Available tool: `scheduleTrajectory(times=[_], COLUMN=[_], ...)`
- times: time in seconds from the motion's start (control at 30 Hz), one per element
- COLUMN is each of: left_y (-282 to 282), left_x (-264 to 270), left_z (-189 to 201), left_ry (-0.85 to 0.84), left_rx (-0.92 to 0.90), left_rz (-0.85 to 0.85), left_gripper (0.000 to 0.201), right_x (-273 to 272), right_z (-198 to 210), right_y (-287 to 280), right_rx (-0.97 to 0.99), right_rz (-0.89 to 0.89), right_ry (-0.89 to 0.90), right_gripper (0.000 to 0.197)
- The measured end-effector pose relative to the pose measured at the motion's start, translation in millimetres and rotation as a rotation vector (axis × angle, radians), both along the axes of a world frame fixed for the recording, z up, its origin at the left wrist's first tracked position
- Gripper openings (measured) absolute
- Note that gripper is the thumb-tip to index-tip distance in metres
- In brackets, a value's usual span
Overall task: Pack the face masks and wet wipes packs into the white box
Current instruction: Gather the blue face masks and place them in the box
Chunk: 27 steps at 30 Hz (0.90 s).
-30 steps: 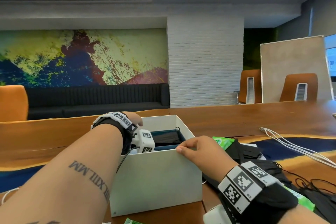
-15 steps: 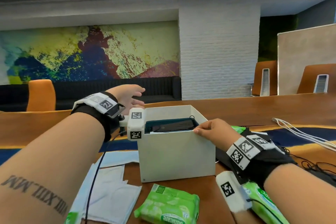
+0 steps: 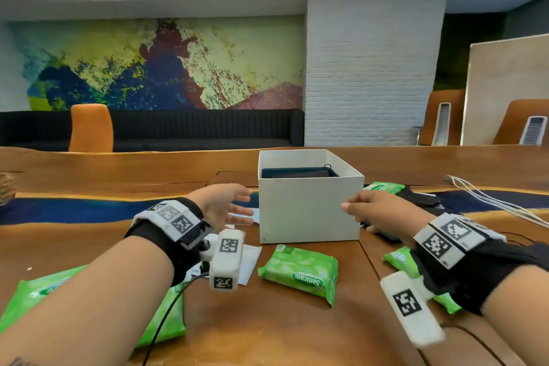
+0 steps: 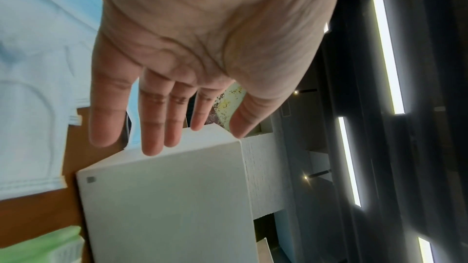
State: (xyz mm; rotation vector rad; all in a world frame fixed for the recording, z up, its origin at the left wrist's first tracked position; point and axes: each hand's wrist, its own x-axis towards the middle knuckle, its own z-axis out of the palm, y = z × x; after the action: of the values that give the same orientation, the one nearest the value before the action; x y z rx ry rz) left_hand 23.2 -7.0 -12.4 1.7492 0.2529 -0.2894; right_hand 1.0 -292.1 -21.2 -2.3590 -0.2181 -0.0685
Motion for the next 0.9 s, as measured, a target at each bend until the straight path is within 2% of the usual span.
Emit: scheduleTrajectory(times=[0.13, 0.2, 0.4, 0.57, 0.8, 0.9], left_y=[10.1, 17.4, 31.5, 40.4, 84.7, 96.8], left_x=[-7.6, -10.8, -19.5, -21.3, -9.0, -8.7], left_z=[-7.3, -9.2, -7.3, 2.4, -15.1, -20.3], left_ry=[-0.005, -0.012, 0.02, 0.038, 0.25, 0.264], left_rx=[0.097, 0.19, 0.594, 0.985, 1.145, 1.19], left_rz=[0.002, 0.028, 0.007, -0.068, -0.087, -0.109], left_gripper=[0.032, 0.036, 0.057, 0.056, 0.064, 0.065], right_x=[-9.8, -9.7, 0.0, 9.5, 12.4, 11.2], right_z=[-23.3, -32.1, -38.4, -41.1, -37.3, -33.5], right_y=[8.2, 20.1, 69.1, 90.7, 78.7, 76.9], right_rx=[-0.206, -0.278, -0.507, -0.707, -0.779, -0.834], right_rz=[0.079, 0.134, 0.228, 0.22, 0.191, 0.175], right_ry=[0.099, 0.139, 0.251, 0.289, 0.274, 0.281], right_gripper=[0.024, 0.037, 0.07, 0.08, 0.086, 0.085])
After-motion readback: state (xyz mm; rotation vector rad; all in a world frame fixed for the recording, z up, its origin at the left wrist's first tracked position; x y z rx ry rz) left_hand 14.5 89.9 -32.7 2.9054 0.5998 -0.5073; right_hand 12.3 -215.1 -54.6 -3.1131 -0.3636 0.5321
